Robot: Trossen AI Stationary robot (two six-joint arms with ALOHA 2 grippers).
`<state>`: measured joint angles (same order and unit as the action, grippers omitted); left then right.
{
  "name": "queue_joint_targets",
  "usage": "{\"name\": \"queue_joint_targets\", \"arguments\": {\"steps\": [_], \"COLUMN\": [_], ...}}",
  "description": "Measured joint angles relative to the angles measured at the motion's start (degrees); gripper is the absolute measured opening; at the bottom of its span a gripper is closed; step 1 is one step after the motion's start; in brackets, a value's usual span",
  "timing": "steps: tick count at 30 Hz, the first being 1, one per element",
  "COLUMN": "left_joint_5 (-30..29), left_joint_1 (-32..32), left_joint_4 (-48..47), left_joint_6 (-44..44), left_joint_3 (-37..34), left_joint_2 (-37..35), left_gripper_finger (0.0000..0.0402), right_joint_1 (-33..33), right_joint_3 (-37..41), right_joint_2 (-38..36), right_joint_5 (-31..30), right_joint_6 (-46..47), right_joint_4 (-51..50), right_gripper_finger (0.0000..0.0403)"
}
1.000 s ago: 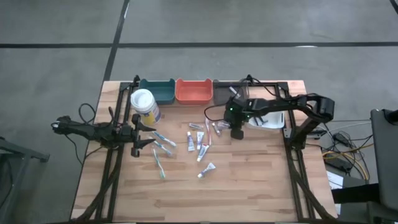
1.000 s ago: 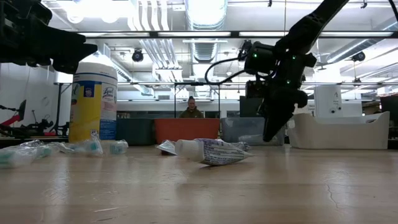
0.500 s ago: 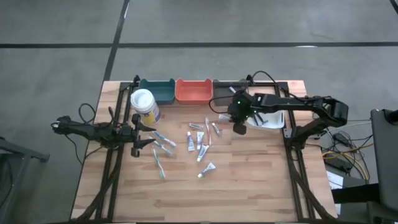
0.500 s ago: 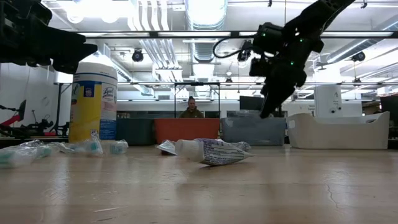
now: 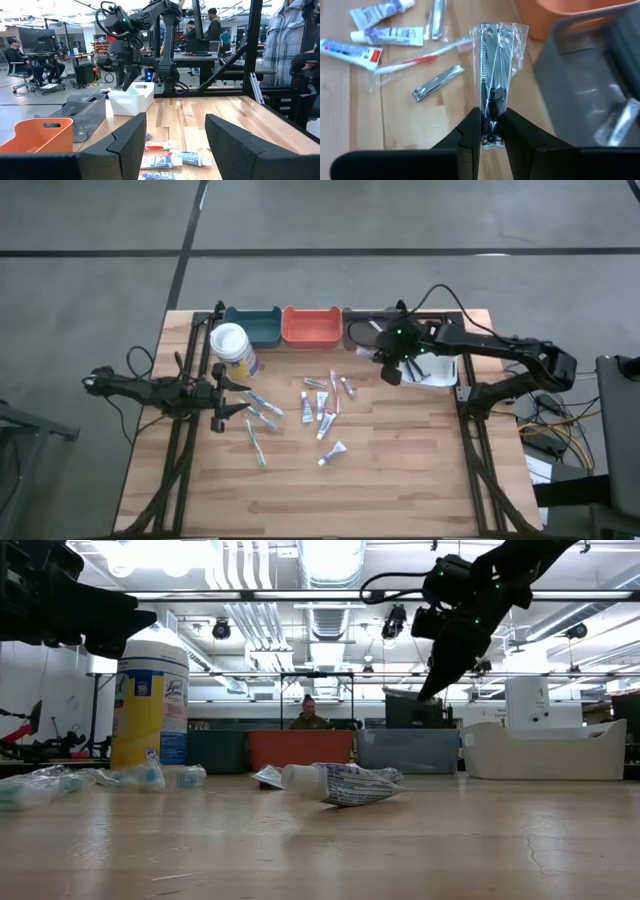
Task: Pick & Place Travel size toiletries
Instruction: Put the right nail cutter into the black bin
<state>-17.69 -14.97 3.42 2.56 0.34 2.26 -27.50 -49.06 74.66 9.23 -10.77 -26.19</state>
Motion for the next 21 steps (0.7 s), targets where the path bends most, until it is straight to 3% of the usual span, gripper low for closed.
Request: {"name": "queue_joint_targets", "arguments": {"steps": [14, 21], "left_joint_5": [0.0, 0.0], "left_joint_1": [0.0, 0.0], "left_joint_4": [0.0, 0.0], "left_joint_6": [0.0, 0.0], "left_joint_3": [0.0, 0.0], "left_joint_2": [0.0, 0.0], "left_gripper_finger": [0.0209, 0.0209], "right_joint_1": [-6.9, -8.4], "right_joint_3": [0.0, 0.0], "right_joint_2": [-3.2, -2.7], "right_joint_5": [0.0, -0.2], "right_joint_6": [0.2, 5.7], "right_joint_4": [1.1, 3.5], "right_gripper_finger": [0.0059, 0.0059]}}
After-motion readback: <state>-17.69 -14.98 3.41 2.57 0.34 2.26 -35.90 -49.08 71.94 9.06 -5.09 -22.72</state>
